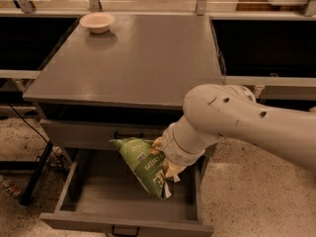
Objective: Place green jalapeno chip bag into middle drawer
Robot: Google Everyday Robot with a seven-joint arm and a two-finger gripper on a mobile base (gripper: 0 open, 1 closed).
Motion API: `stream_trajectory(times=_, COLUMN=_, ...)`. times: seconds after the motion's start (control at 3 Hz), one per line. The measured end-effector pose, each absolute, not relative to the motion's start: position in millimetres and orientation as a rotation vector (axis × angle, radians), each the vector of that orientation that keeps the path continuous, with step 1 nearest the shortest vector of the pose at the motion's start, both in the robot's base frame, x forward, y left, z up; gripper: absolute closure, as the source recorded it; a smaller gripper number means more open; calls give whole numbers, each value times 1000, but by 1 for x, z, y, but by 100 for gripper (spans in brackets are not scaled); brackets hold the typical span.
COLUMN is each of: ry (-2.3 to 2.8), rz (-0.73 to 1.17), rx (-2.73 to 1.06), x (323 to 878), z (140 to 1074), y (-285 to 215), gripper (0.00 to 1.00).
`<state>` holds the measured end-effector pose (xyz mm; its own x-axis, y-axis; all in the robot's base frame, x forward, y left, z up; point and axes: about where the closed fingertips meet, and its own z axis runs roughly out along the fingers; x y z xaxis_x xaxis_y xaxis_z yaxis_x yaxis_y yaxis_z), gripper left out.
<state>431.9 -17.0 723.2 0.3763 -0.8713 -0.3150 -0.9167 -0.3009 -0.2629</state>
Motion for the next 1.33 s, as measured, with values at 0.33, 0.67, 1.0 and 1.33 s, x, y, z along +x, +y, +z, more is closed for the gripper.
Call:
stream_trajectory(times=0.33, ry=1552, rz=172, rx=-2234, x=435, z=715, y=-14, gripper=100)
stream_trajectory(times=0.67, ry=1555, rz=213, rx=-2265, x=451, z=650, y=9, gripper=100)
stream_trajectory(times=1.0, ry=1556, rz=214, rx=-2265, x=451, z=649, y=9, gripper=100)
stream_trajectory(times=1.33, ry=1567, rz=167, rx=-2268, x=452, z=649, y=9, gripper=100)
